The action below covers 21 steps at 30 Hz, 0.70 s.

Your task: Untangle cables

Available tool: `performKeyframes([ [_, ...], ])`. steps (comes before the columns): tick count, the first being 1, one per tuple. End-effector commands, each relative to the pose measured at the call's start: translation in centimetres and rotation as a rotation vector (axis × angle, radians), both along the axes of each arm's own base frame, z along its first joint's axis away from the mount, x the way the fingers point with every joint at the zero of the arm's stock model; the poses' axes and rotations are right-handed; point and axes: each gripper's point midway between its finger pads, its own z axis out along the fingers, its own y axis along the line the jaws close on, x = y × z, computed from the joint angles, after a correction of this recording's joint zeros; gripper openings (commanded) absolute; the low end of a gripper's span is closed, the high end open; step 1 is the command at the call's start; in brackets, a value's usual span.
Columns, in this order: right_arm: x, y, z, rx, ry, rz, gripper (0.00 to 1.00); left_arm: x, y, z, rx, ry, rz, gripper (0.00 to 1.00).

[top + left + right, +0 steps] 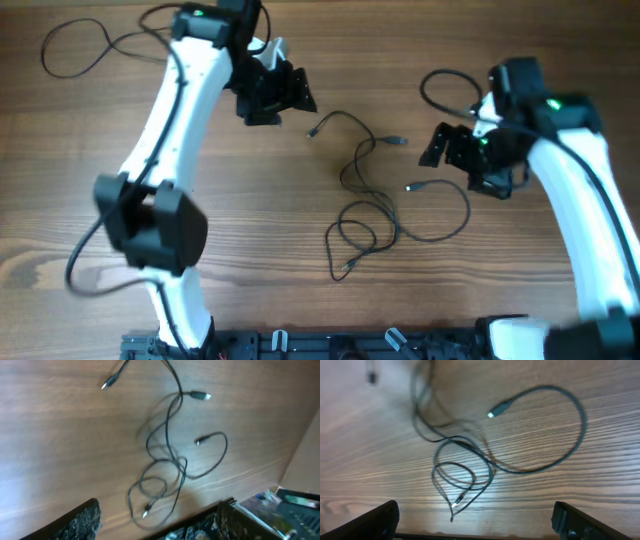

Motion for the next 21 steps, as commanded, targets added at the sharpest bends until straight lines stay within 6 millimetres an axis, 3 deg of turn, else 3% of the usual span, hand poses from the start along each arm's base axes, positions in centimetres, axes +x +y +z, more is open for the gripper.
performKeyframes([
  [1, -1.9, -1.1, 3.8, -0.05, -0.15, 0.005, 1.0, -2.7, 2.7, 6.4, 0.079, -0.177, 0.011, 0.76],
  [5, -3.3, -1.8, 5.9, -0.074, -0.235, -0.008, 1.0, -5.2, 4.2, 9.6, 0.111, -0.257, 0.027, 0.81],
  [9, -3.8, -1.6, 6.7, -0.058, -0.269, -0.009, 1.0, -8.5, 5.5, 11.1, 0.144, -0.245, 0.032, 0.82],
  [11, -3.9, -1.5, 6.6, -0.052, -0.258, -0.005, 1.0, -9.7, 6.2, 11.4, 0.17, -0.254, 0.037, 0.98],
  [15, -3.7, -0.9, 6.1, -0.021, -0.23, 0.009, 1.0, -11.8, 7.1, 10.8, 0.199, -0.245, 0.041, 1.0],
  [21, -2.8, 0.6, 5.5, 0.028, -0.235, 0.147, 1.0, -13.4, 7.6, 7.8, 0.217, -0.171, 0.037, 1.0],
])
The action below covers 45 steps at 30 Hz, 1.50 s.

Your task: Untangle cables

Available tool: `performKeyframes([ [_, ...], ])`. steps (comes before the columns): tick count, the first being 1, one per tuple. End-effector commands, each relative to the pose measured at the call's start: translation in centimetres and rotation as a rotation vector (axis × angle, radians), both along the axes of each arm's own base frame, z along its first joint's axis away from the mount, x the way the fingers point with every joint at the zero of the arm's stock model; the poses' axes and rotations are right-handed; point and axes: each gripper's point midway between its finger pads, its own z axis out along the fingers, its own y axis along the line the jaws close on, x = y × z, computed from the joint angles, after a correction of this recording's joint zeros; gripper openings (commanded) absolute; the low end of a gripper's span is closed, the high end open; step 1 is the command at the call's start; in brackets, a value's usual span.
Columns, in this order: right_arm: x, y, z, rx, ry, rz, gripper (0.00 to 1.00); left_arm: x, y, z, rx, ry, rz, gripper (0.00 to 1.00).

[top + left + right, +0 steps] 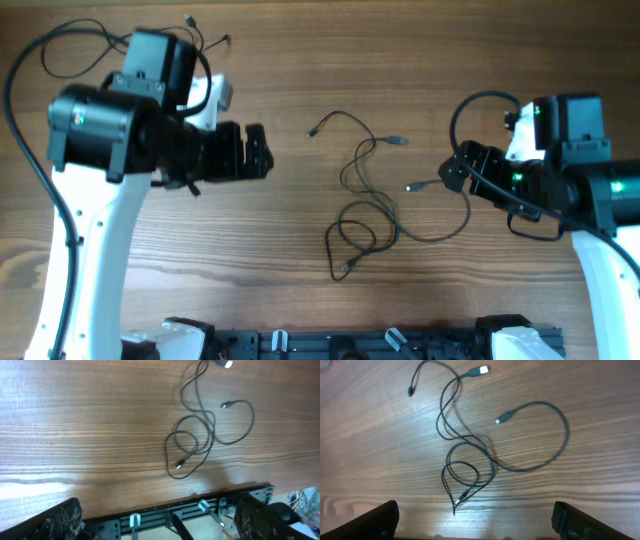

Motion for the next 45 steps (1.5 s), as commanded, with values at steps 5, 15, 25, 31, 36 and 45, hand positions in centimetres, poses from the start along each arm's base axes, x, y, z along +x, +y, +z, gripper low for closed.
performKeyframes([
  [5, 1.8, 2.4, -1.9, 0.065, 0.038, 0.194, 1.0, 1.9, 0.2, -5.2, 0.02, 0.03, 0.063, 1.0],
  [15, 3.3, 7.7, -8.3, -0.053, 0.167, 0.44, 1.0, 3.7, 0.1, -9.2, 0.023, 0.043, 0.138, 1.0],
  [25, 4.6, 8.2, -14.6, -0.103, 0.317, 0.469, 0.88, 4.5, 5.3, -9.5, 0.071, 0.071, 0.368, 1.0],
  [31, 4.4, 8.7, -16.4, -0.079, 0.351, 0.533, 0.41, 4.1, 7.8, -9.7, 0.076, 0.105, 0.453, 1.0],
  [36, 3.3, 8.3, -19.3, -0.083, 0.37, 0.529, 0.64, 3.7, 8.3, -9.8, 0.094, 0.116, 0.462, 1.0],
  [45, 2.9, 8.3, -23.2, -0.061, 0.334, 0.46, 0.55, 4.2, 8.4, -9.7, 0.09, 0.096, 0.467, 1.0],
])
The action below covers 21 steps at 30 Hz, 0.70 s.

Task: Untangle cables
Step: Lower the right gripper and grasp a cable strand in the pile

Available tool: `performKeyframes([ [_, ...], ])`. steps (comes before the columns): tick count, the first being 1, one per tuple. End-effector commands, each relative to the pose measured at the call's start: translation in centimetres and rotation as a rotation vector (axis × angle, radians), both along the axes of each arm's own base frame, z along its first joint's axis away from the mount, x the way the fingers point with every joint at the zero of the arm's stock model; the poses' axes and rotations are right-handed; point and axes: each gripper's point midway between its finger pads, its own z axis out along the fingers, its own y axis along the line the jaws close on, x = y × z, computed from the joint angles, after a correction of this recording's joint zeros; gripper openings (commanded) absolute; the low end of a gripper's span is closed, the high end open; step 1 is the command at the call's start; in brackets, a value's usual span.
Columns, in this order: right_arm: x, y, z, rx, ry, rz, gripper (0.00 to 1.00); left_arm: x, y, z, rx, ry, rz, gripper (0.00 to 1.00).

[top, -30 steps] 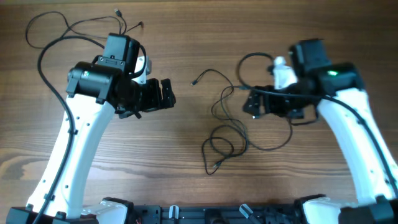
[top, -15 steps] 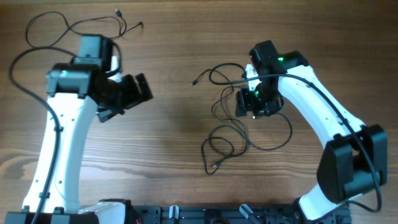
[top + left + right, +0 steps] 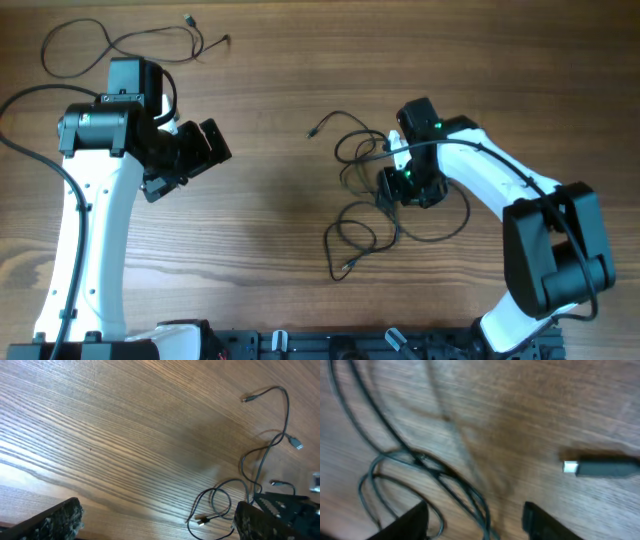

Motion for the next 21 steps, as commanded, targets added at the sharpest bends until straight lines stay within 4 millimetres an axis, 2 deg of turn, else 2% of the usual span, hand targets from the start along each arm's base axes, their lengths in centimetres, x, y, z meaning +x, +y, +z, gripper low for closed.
performKeyframes([
  [1, -0.05, 0.29, -0.87, 0.018, 0.008, -0.033, 0.51, 0.03, 0.39, -0.37, 0.011, 0.01, 0.024, 1.0],
  [5, 0.74, 0.56, -0.86, 0.029, -0.025, -0.033, 0.39, 0.02, 0.4, -0.37, 0.012, 0.011, 0.024, 1.0],
  [8, 0.64, 0.54, -0.86, 0.029, -0.021, -0.033, 0.34, 0.02, 0.4, -0.37, 0.012, 0.011, 0.024, 1.0],
  [21, -0.21, 0.27, -0.86, 0.017, 0.014, -0.033, 0.33, 0.03, 0.39, -0.37, 0.012, 0.01, 0.024, 1.0],
])
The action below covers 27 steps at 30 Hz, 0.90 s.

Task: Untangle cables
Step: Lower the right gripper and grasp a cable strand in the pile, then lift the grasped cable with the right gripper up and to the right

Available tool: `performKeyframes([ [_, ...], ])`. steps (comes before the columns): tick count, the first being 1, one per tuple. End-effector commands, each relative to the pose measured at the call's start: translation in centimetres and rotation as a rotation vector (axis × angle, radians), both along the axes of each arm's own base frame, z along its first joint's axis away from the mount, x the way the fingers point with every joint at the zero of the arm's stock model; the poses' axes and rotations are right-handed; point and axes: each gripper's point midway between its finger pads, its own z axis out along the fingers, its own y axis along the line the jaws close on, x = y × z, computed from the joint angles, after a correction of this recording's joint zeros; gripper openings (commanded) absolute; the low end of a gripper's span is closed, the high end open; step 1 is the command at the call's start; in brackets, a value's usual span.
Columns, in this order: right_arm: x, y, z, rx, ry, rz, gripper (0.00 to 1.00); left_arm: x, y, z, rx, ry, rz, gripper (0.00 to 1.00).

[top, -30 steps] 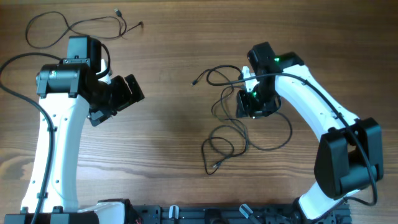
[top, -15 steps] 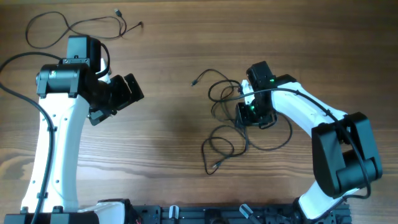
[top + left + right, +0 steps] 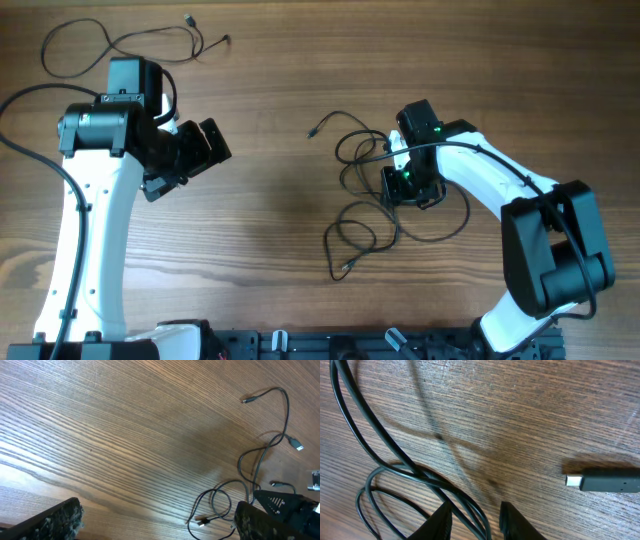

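Observation:
A tangle of thin black cables (image 3: 372, 205) lies on the wooden table at centre right. It also shows at the right of the left wrist view as cable loops (image 3: 215, 492). My right gripper (image 3: 405, 186) is down on the tangle. Its jaws (image 3: 476, 517) stand partly closed astride two or three cable strands (image 3: 422, 474), with a gap still on each side. A loose plug (image 3: 605, 480) lies to the right of those fingers. My left gripper (image 3: 205, 150) hangs wide open (image 3: 157, 522) well left of the tangle, holding nothing.
A separate black cable (image 3: 110, 42) lies curled at the table's far left corner. A black rail (image 3: 340, 345) runs along the near edge. My right arm (image 3: 500, 185) reaches in over the tangle's right side.
The right gripper's jaws have narrowed around the cable strands while staying low on the tangle. The left arm and the cables have not visibly moved.
Both grippers first hung at the back, either side of the tangle. Then both arms stood higher and wider apart. Later the left arm was parked at the left, and the right gripper was down on the tangle, jaws wide. Now those jaws are narrower.

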Motion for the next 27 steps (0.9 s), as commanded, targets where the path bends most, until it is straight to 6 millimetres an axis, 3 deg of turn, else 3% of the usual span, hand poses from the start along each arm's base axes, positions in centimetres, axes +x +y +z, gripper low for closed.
performKeyframes([
  [1, -0.6, 0.1, -0.4, 0.009, 0.028, -0.005, 0.33, 0.0, 0.3, -0.4, 0.009, 0.012, 0.023, 1.0],
  [11, -1.3, -0.2, -2.4, 0.013, 0.015, -0.032, 0.32, 0.0, 0.3, -0.4, 0.009, 0.012, 0.023, 1.0],
  [16, -1.1, -0.1, -2.4, 0.016, 0.008, -0.033, 0.17, 0.0, 0.3, -0.4, 0.009, 0.012, 0.023, 1.0],
  [18, -1.1, -0.1, -2.4, 0.016, 0.009, -0.033, 0.04, 0.0, 0.3, -0.4, 0.009, 0.012, 0.023, 1.0],
  [27, -0.5, 0.1, -1.4, 0.015, 0.014, -0.064, 0.04, 0.0, 0.3, -0.4, 0.009, 0.012, 0.023, 1.0],
])
